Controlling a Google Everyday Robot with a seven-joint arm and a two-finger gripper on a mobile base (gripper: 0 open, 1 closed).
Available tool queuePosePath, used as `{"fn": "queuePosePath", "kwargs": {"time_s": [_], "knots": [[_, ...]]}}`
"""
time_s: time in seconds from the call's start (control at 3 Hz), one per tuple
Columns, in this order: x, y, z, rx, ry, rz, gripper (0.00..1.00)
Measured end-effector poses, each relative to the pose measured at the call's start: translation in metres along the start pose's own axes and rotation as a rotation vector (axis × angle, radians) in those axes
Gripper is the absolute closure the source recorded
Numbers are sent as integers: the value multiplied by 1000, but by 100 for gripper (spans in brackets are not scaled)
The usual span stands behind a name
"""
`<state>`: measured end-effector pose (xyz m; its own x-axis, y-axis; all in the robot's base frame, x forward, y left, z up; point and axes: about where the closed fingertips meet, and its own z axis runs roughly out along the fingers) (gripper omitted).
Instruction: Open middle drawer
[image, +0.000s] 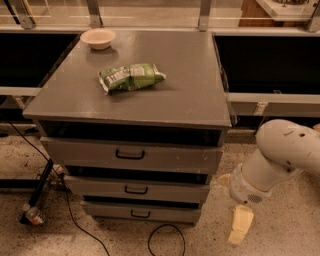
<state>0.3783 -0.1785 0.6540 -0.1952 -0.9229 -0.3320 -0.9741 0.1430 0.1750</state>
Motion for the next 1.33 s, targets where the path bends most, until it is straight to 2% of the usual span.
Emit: {"fn": "queuePosePath", "kwargs": {"time_s": [0.33, 0.67, 1.33], "knots": [[-29, 31, 3, -14, -8, -140, 0], [-29, 31, 3, -14, -9, -140, 0], [-16, 1, 51, -49, -113, -61, 0]]}}
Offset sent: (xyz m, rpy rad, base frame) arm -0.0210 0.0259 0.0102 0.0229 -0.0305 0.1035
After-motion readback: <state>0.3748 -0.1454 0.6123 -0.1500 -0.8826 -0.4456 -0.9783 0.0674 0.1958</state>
